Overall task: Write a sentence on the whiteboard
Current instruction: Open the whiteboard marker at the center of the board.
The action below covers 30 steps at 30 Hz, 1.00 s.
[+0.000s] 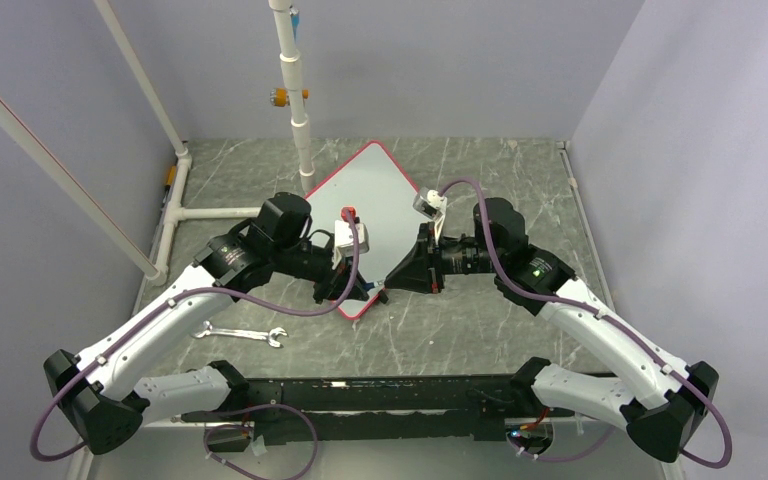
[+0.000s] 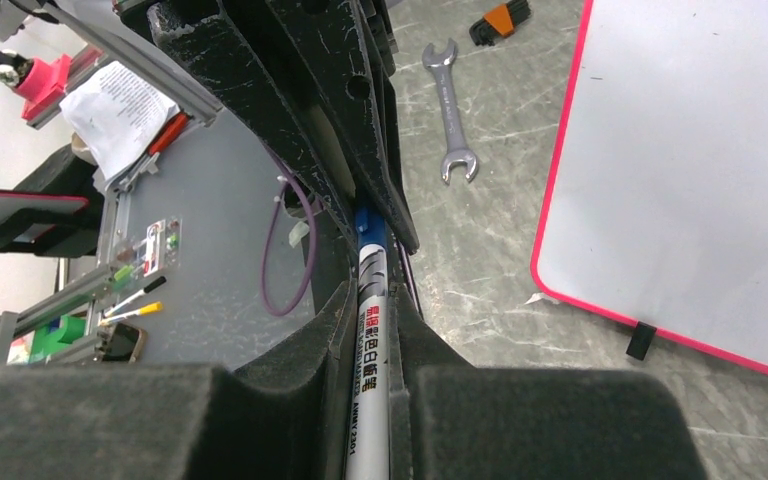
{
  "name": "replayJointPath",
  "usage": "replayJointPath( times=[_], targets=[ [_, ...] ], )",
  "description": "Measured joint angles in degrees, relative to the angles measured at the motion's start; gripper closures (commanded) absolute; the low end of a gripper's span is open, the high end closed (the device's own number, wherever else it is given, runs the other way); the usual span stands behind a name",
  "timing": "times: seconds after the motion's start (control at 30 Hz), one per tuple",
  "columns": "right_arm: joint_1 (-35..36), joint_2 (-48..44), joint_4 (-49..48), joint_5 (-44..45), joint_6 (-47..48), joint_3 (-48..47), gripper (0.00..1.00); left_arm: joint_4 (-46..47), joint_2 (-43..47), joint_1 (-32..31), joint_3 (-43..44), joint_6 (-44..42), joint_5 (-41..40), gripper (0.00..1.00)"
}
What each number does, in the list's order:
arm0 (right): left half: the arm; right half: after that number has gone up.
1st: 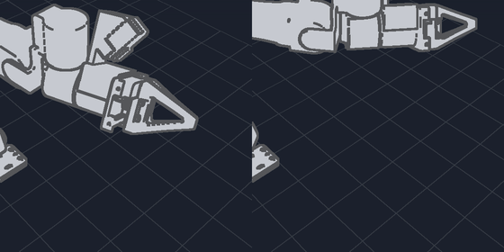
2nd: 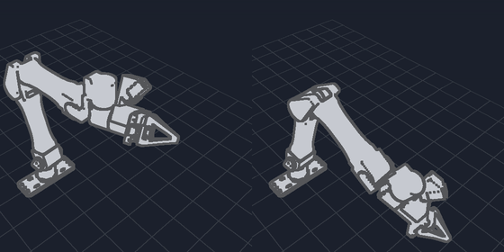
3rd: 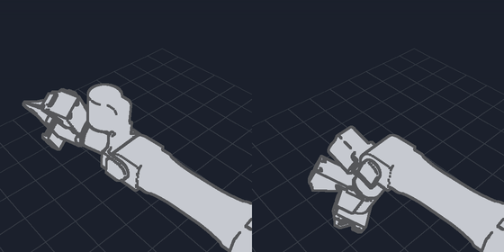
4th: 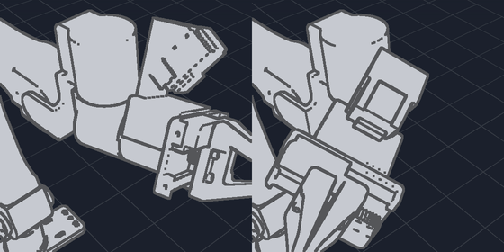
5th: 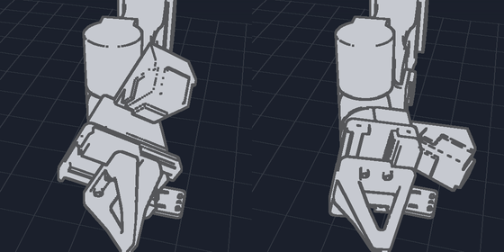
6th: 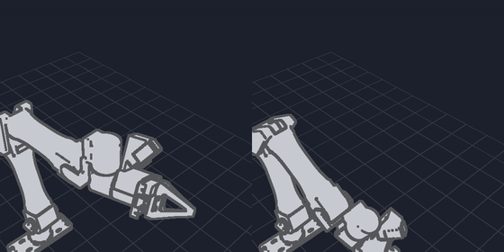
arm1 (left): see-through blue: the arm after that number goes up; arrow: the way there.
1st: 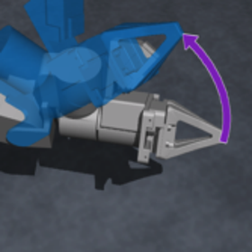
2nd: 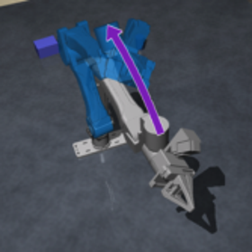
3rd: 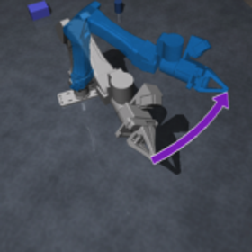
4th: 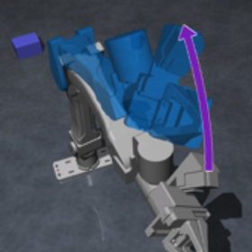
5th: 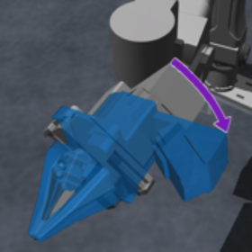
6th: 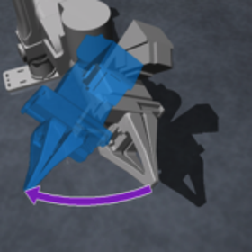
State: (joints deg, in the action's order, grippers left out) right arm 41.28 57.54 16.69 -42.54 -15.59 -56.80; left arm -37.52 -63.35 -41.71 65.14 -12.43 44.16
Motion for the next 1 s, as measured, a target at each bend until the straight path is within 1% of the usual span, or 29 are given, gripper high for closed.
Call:
replayJointPath(
  times=[0.33,0.7,0.83,1.0],
  targets=[
    [0.0,-1.3,0.9,1.5,0.4,0.3,1.00,1.2,0.2,-0.7,-0.3,-0.5,-1.9,1.00],
    [-0.7,-7.5,3.0,5.0,1.3,1.3,1.00,6.6,0.2,-2.3,-0.3,-1.9,-1.5,1.00],
    [-2.2,-11.0,6.9,6.1,1.7,1.3,1.00,3.7,1.0,-1.1,-1.3,-1.9,-5.1,1.00],
    [-2.2,-15.0,10.5,6.0,1.9,1.3,1.00,2.2,0.9,-0.1,-1.9,-1.9,-8.9,1.00]
  ],
)
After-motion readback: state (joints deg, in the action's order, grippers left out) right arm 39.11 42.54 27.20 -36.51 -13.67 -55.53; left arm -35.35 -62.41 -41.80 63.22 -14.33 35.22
